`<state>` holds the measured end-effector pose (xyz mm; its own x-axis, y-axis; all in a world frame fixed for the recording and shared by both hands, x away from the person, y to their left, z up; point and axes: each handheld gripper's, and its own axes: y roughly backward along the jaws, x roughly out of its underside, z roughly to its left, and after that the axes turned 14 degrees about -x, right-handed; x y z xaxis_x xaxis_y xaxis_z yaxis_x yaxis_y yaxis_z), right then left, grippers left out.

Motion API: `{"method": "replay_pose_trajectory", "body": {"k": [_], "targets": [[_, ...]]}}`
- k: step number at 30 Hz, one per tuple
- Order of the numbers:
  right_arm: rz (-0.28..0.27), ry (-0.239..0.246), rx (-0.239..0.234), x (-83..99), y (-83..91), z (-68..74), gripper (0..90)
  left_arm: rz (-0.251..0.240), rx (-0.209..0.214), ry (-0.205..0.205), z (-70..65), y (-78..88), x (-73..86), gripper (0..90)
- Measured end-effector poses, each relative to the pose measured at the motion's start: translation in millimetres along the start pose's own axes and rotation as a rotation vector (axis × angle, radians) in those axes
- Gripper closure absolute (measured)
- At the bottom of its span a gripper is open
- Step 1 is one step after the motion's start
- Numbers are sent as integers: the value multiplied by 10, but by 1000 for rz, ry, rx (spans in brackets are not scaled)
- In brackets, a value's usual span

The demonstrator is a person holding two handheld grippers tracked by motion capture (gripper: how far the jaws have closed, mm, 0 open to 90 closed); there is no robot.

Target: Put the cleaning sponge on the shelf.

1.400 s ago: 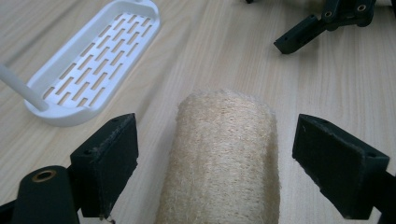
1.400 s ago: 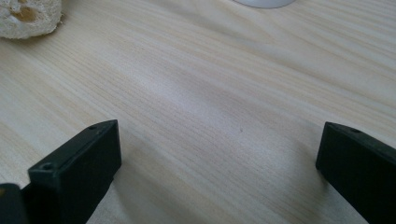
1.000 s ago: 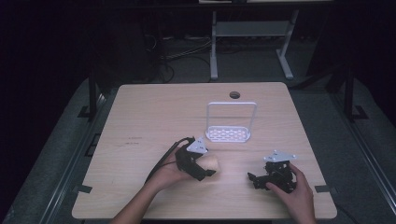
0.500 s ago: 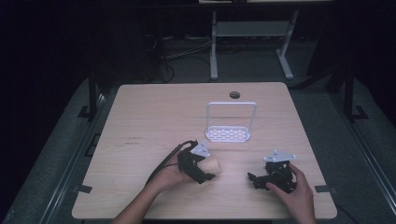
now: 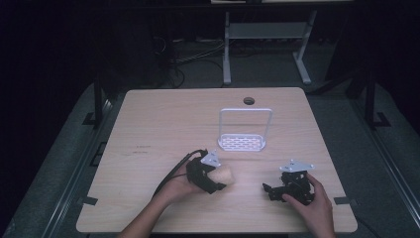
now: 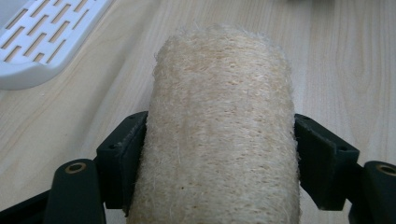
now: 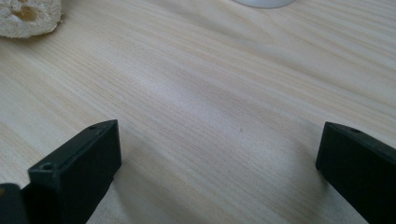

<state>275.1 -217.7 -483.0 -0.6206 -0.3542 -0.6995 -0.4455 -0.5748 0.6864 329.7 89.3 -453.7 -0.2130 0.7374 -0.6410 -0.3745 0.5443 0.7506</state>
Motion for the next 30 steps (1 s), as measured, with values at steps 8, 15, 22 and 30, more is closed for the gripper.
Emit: {"method": "replay_pose_trajectory", "body": {"k": [8,15,22,30], "targets": [[0,0,0,0,0,0,0,-14,-14,8,5,27,-20,267],[1,1,0,0,0,0,0,-28,-23,64,14,34,-45,267],[1,1,0,0,0,-1,0,-42,-42,87,39,52,-103,267],[0,0,-1,0,0,0,0,-57,-51,97,98,40,-195,267]]}}
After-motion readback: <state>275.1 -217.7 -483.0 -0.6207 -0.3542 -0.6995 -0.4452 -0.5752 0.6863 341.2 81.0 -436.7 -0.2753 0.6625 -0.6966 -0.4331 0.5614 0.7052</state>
